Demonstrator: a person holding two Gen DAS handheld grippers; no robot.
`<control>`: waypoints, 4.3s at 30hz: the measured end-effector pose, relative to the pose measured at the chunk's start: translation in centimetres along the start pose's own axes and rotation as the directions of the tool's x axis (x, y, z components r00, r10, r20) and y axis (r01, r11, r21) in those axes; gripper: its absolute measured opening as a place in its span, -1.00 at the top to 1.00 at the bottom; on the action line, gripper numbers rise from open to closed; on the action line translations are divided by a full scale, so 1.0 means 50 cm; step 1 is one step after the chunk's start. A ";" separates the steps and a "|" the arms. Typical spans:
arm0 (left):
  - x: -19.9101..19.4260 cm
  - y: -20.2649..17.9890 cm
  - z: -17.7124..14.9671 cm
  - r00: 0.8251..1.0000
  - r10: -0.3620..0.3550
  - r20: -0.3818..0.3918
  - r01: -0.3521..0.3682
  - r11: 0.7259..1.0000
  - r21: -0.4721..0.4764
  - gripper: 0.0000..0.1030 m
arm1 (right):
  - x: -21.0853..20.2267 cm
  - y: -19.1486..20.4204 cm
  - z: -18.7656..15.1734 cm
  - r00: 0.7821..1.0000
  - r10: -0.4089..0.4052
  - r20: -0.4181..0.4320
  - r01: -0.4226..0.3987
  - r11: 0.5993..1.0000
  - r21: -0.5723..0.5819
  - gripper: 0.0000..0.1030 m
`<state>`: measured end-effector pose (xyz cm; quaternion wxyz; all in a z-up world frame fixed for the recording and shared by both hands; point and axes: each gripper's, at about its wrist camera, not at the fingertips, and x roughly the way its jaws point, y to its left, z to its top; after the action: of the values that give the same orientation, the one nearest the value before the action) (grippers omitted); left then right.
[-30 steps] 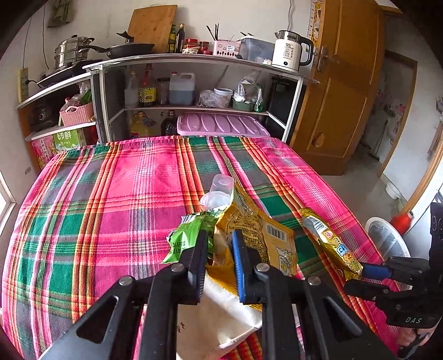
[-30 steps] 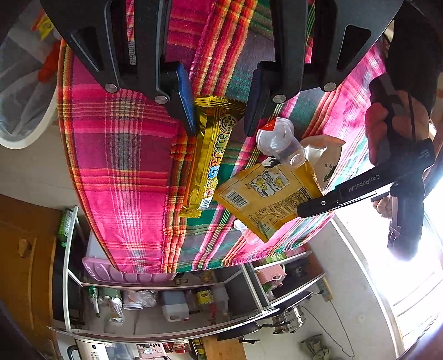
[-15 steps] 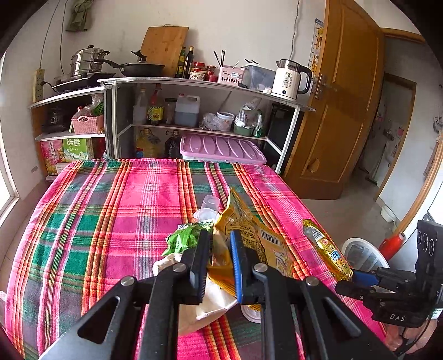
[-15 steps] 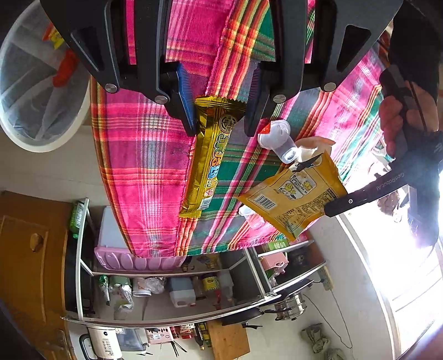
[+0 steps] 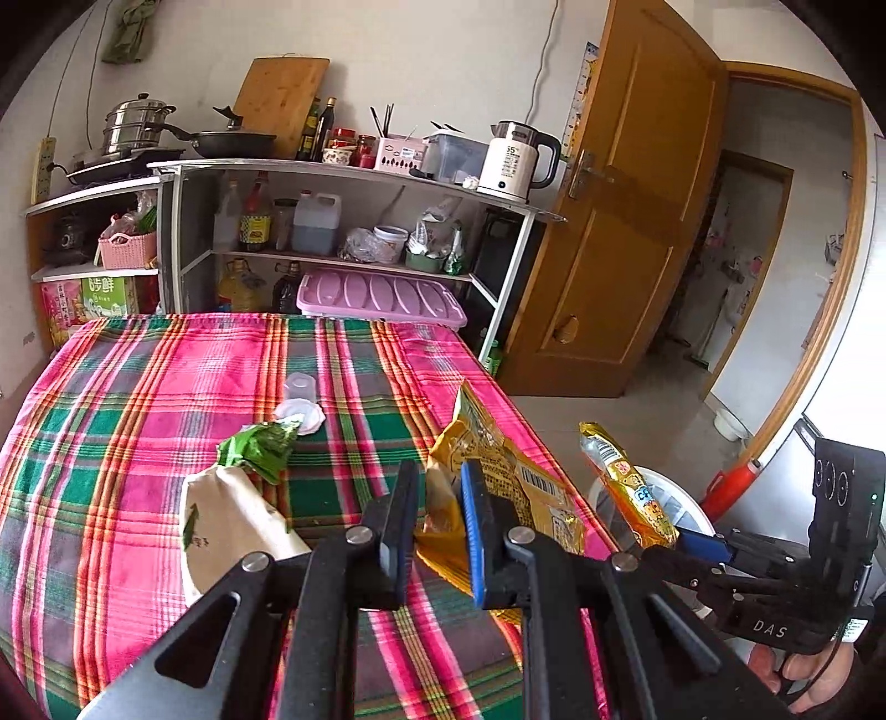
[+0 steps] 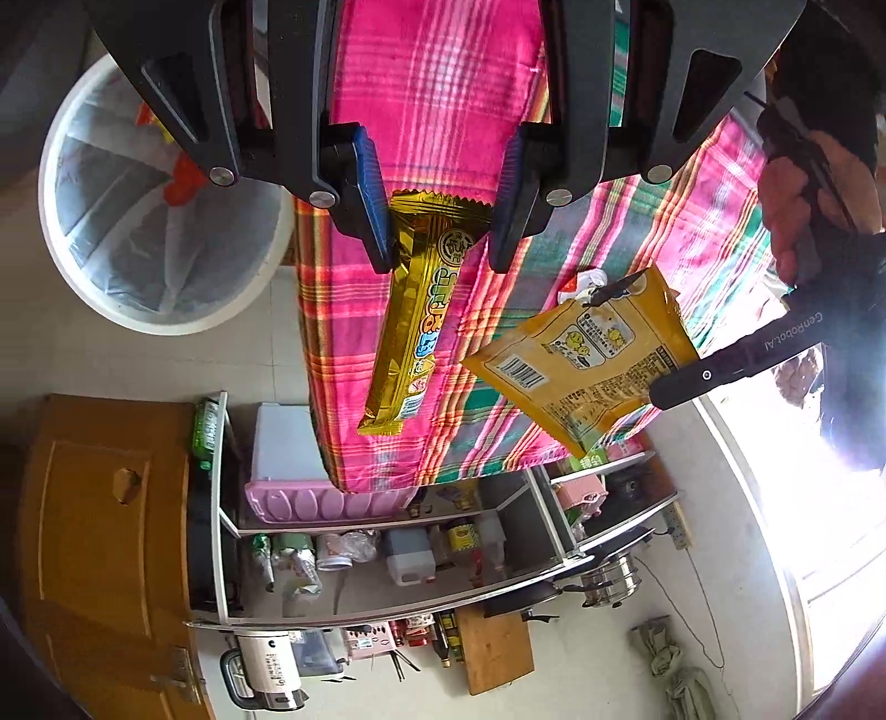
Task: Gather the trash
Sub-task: 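Carry the chip bag and candy bar over the bin, open both tools, then move both open tools back to the table toward the paper bag and cup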
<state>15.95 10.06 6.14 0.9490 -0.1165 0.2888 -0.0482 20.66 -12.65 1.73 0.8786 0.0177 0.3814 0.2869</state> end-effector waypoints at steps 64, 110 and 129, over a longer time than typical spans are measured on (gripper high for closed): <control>0.183 -0.325 -0.081 0.958 -0.202 -0.202 0.229 0.966 0.119 0.45 | -0.139 -0.293 -0.107 0.982 -0.187 0.013 0.176 0.944 0.280 0.18; -0.074 0.059 -0.100 0.988 0.150 0.024 -0.149 0.988 -0.048 0.27 | -0.015 0.073 -0.031 0.999 0.041 0.015 -0.040 0.997 -0.065 0.18; -0.017 0.216 -0.097 0.979 0.198 -0.053 -0.204 0.970 -0.131 0.26 | 0.121 0.170 0.003 0.993 0.086 -0.084 -0.096 0.987 -0.128 0.18</control>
<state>12.80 19.71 -0.01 0.9330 -0.1502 0.3205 0.0657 19.90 -2.39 -0.04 0.8483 -0.0340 0.3945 0.3517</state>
